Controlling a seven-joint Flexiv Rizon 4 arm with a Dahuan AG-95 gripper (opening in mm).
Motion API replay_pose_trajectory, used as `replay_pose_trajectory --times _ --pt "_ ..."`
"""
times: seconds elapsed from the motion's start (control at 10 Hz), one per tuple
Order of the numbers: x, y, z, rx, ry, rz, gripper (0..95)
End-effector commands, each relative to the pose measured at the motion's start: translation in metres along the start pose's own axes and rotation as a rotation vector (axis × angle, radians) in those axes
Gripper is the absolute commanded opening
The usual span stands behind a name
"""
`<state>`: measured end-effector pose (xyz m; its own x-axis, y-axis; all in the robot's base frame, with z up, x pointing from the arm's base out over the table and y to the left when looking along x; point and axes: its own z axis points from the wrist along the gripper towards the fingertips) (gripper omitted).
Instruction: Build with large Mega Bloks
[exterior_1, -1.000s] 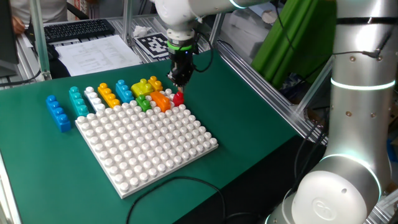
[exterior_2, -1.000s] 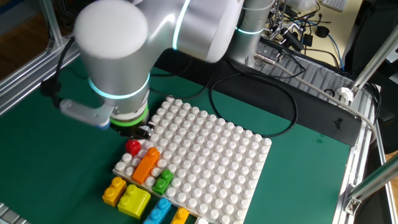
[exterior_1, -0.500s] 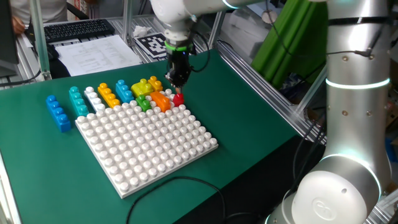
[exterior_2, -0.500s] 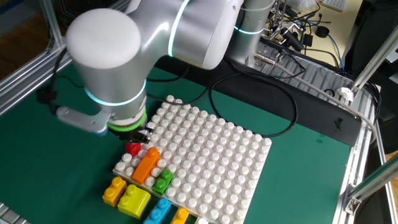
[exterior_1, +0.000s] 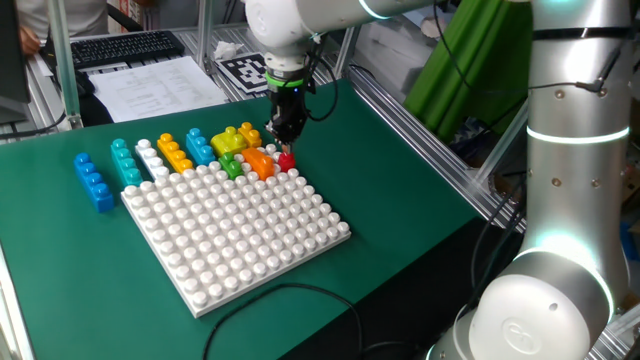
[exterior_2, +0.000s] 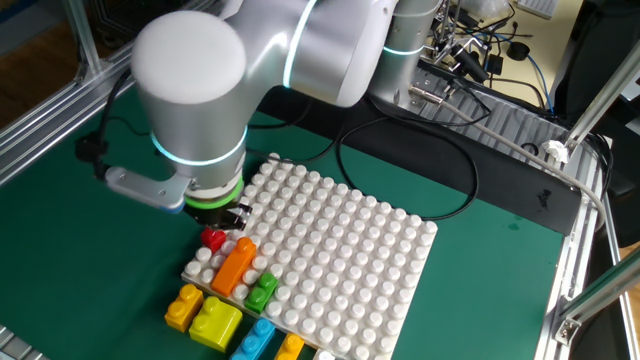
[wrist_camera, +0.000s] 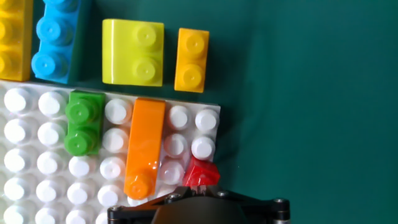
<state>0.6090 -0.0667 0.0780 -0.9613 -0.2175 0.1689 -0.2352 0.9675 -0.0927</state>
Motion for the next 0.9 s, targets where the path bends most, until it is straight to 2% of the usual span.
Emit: replay_pose_trajectory --times 0.1,0.2,0.4,0.5,0.6,0.7,0.9 --pt "0.0 0.001 0.007 0.001 -0.005 0.0 0.0" --pt "-0.001 0.002 0.008 0.003 -0.007 0.0 0.0" --pt "0.004 0.001 -0.002 -0.005 -0.002 0.011 0.0" --pt "0.007 0.003 -0.013 -0.034 0.006 0.046 0.0" --pt "0.008 0.004 -0.016 -0.051 0.002 0.07 0.0" --pt "0.006 0.006 -0.02 -0.086 -0.009 0.11 0.0" --pt "-0.005 0.006 -0.024 -0.088 -0.015 0.111 0.0"
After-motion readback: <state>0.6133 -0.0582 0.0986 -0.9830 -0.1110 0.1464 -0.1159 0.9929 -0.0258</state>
